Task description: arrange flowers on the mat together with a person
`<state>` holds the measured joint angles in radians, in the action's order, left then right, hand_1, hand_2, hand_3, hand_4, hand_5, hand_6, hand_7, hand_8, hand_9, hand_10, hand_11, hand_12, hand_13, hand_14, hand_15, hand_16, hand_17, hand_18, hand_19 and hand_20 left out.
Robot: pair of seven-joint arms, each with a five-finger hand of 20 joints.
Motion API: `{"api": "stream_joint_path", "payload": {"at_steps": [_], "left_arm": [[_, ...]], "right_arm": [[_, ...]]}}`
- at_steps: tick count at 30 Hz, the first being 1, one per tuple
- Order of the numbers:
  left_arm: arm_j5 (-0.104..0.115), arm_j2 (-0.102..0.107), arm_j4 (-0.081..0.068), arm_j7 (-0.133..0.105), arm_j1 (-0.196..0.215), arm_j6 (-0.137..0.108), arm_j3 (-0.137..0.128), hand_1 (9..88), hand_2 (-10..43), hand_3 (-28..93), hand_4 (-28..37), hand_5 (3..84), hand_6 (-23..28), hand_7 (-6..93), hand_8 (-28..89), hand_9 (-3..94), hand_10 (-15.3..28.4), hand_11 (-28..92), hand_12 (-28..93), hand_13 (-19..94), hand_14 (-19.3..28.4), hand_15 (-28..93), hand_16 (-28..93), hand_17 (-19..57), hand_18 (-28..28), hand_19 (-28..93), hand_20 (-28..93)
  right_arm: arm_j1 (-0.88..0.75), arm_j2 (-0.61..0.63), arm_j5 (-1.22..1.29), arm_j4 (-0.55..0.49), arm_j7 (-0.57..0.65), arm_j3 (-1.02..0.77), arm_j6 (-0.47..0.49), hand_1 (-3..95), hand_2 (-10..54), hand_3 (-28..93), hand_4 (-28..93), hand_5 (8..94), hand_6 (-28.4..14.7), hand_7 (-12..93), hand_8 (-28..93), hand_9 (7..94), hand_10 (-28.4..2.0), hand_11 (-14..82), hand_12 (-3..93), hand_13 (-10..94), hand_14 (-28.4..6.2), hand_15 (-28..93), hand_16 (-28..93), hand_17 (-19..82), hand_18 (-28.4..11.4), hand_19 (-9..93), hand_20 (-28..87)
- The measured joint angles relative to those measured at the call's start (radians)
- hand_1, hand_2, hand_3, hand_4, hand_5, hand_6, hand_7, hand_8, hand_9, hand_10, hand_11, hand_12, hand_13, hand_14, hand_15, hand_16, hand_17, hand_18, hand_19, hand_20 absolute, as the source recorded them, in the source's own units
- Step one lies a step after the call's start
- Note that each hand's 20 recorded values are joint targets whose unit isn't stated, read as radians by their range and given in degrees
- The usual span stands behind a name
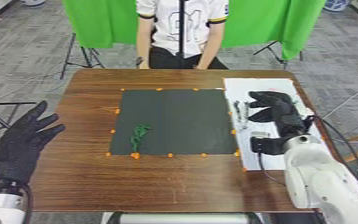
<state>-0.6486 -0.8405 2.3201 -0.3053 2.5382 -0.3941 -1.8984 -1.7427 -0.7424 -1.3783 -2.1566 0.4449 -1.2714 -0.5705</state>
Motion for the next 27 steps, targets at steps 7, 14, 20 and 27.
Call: {"api": "stream_joint_path", "payload": {"at_steps": [7, 14, 20, 27], "left_arm": [[0.000, 0.000, 0.000, -0.001, -0.001, 0.001, 0.000, 21.1, 7.4, 75, -24.4, 30.6, 4.6, 10.6, -9, 30.2, 15.3, 21, 11, 21, 21.7, 48, -6, -8.9, 16.9, 38, 15], [0.017, 0.029, 0.002, -0.054, 0.036, -0.007, 0.000, 21.0, 7.3, 75, -24.3, 30.6, 4.7, 10.7, -9, 30.2, 15.2, 21, 11, 21, 21.8, 48, -6, -8.9, 16.9, 37, 15], [0.009, 0.014, 0.001, -0.015, 0.028, -0.001, -0.005, 21.0, 7.3, 75, -24.4, 30.6, 4.7, 10.6, -9, 30.2, 15.3, 21, 11, 21, 21.8, 48, -6, -9.0, 16.9, 37, 15], [0.000, -0.001, 0.000, 0.003, 0.015, 0.009, -0.007, 21.1, 7.4, 75, -24.4, 30.6, 4.6, 10.7, -9, 30.1, 15.3, 20, 11, 21, 21.8, 48, -6, -9.0, 16.9, 37, 15]], "right_arm": [[-0.092, 0.018, -0.040, -0.050, 0.054, -0.115, -0.012, 26.2, 4.4, 72, -20, 54.0, -2.8, 14, -12, 58.2, -17.7, 12.2, 12.6, 61, -18.8, 50, 8, 39, -20.6, 89, -6], [-0.215, 0.054, -0.351, -0.093, 0.313, -0.141, -0.019, 27.5, 3.7, 71, -20, 54.6, -4.0, 13, -11, 59.1, -18.5, 12.0, 12.7, 64, -17.8, 52, 9, 45, -18.5, 93, -9], [-0.256, 0.055, -0.409, -0.105, 0.370, -0.155, -0.015, 28.1, 3.5, 70, -19, 54.9, -4.3, 12, -11, 59.1, -18.8, 12.0, 12.7, 66, -17.0, 54, 9, 48, -17.1, 93, -5], [-0.282, 0.080, -0.657, -0.130, 0.548, -0.153, -0.006, 28.9, 2.8, 70, -18, 55.2, -4.8, 12, -11, 59.2, -19.4, 11.7, 12.7, 68, -16.1, 55, 9, 51, -16.0, 93, 0]]}}
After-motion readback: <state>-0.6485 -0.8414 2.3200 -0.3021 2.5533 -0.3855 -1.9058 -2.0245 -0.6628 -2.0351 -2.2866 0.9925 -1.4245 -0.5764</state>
